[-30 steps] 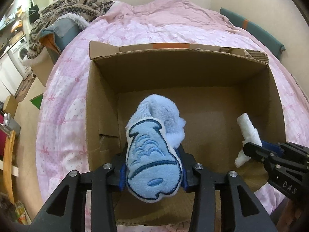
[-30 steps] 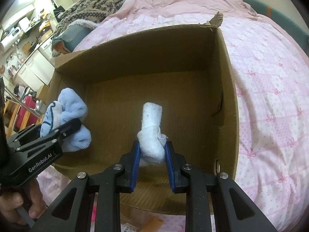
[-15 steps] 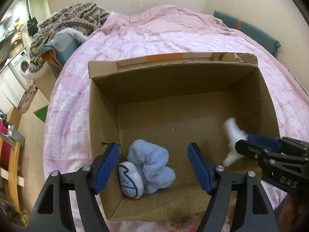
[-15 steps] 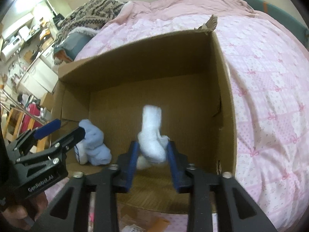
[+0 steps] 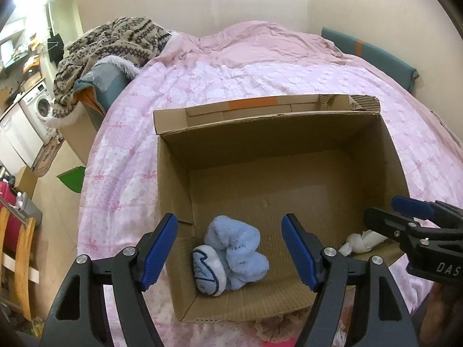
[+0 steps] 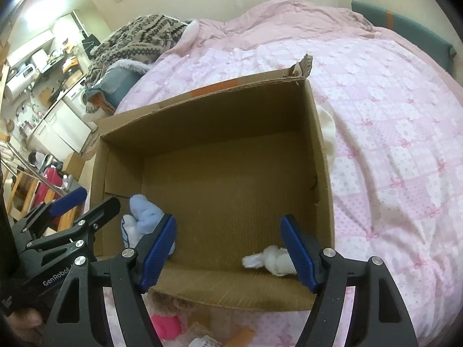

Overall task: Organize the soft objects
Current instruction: 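Withdraw both open tools from the box back toward the remaining items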

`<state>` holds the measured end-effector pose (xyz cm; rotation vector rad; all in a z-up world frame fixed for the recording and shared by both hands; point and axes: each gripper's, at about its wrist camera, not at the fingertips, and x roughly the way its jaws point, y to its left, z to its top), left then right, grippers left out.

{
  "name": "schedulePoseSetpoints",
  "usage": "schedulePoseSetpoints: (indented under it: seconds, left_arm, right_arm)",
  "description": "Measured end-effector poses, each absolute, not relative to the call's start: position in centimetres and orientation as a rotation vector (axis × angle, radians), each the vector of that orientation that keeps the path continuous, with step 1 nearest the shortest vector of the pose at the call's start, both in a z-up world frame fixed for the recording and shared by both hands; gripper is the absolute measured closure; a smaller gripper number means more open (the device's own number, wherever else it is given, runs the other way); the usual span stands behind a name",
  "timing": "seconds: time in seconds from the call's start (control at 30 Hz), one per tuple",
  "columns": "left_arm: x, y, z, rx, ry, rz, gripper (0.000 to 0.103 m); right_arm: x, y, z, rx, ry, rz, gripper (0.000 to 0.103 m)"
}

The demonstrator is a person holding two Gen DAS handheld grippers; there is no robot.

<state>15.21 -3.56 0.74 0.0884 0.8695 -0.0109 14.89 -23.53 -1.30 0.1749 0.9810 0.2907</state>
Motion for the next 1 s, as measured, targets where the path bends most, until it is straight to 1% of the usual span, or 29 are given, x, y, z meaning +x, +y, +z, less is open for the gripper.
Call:
schedulePoseSetpoints:
  seconds: [0.43, 1.0]
  left_arm:
    - [10.9, -1.4, 3.4, -0.002, 0.875, 0.008, 0.031]
    - [4.6, 1.3, 2.3, -0.073, 0.907, 0.090, 0.031]
  right_arm:
    - [11.9, -24.6, 0.9, 0.208, 0.952, 0.285, 0.025]
    - [6.0, -25.1, -0.6, 0.253, 1.020, 0.248, 0.025]
